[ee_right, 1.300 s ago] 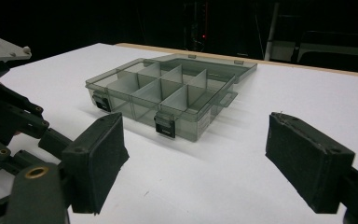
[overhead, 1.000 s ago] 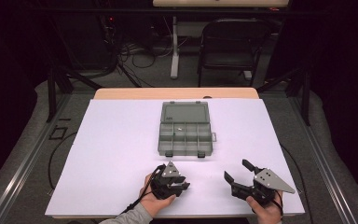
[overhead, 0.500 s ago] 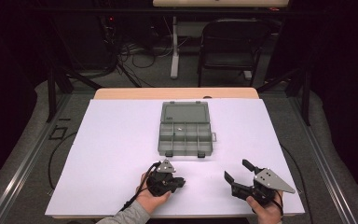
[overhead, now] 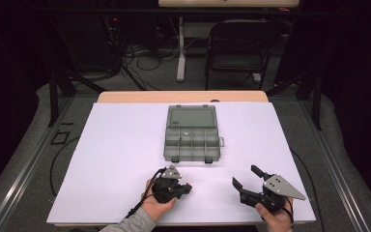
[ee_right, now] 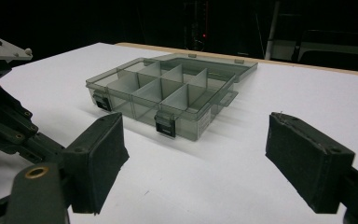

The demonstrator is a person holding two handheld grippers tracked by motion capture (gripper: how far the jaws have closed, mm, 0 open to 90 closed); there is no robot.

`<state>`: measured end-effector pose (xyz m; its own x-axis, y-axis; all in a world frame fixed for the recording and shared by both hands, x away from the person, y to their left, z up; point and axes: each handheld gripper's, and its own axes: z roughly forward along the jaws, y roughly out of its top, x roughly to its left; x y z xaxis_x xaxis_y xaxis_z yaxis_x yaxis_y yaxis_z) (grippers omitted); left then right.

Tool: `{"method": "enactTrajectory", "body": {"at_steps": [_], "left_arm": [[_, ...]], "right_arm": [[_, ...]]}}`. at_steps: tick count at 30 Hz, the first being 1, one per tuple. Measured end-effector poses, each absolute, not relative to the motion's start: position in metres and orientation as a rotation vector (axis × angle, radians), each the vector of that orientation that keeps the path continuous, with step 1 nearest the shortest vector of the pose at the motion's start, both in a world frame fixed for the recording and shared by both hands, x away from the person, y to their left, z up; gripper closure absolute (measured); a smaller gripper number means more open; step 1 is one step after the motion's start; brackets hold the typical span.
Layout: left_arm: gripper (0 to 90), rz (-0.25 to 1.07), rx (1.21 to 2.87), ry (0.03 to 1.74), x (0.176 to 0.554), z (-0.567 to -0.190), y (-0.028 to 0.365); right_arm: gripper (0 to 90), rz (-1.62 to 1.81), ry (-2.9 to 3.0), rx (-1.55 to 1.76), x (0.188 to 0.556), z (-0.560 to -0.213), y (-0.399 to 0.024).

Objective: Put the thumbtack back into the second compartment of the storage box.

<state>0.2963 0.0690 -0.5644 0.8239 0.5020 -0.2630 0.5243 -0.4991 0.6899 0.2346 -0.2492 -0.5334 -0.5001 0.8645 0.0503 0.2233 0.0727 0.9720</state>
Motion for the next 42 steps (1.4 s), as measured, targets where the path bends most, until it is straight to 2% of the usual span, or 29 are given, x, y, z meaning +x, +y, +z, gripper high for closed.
{"method": "enactTrajectory", "body": {"at_steps": [8, 9, 14, 16, 19, 23, 28, 35, 40, 42], "left_arm": [[90.0, 0.005, 2.144, 0.766, 0.298, -0.558, 0.075], [87.1, 0.023, 2.129, 0.78, 0.299, -0.556, 0.077], [61.5, 0.102, 2.092, 0.806, 0.308, -0.554, 0.083], [55.0, 0.12, 2.092, 0.805, 0.309, -0.556, 0.079], [50.9, 0.114, 2.108, 0.768, 0.309, -0.558, 0.074], [51.1, 0.139, 2.139, 0.707, 0.31, -0.559, 0.066], [50.6, 0.127, 2.159, 0.717, 0.313, -0.562, 0.059], [55.2, 0.136, 2.197, 0.7, 0.31, -0.565, 0.051], [66.6, 0.184, 2.213, 0.703, 0.308, -0.564, 0.051], [68.2, 0.18, 2.213, 0.709, 0.308, -0.564, 0.051]], "right_arm": [[19.2, 1.459, 1.786, 1.085, 0.235, -0.533, -0.25], [19.2, 1.459, 1.787, 1.085, 0.235, -0.533, -0.25], [19.2, 1.462, 1.784, 1.08, 0.235, -0.534, -0.249], [19.2, 1.456, 1.791, 1.082, 0.235, -0.533, -0.249], [19.2, 1.454, 1.794, 1.08, 0.235, -0.533, -0.249], [19.2, 1.456, 1.791, 1.083, 0.235, -0.534, -0.249], [19.2, 1.46, 1.79, 1.081, 0.235, -0.534, -0.249], [19.2, 1.458, 1.791, 1.083, 0.235, -0.534, -0.249], [19.2, 1.455, 1.795, 1.081, 0.235, -0.534, -0.249], [19.2, 1.459, 1.793, 1.087, 0.235, -0.534, -0.249]]}}
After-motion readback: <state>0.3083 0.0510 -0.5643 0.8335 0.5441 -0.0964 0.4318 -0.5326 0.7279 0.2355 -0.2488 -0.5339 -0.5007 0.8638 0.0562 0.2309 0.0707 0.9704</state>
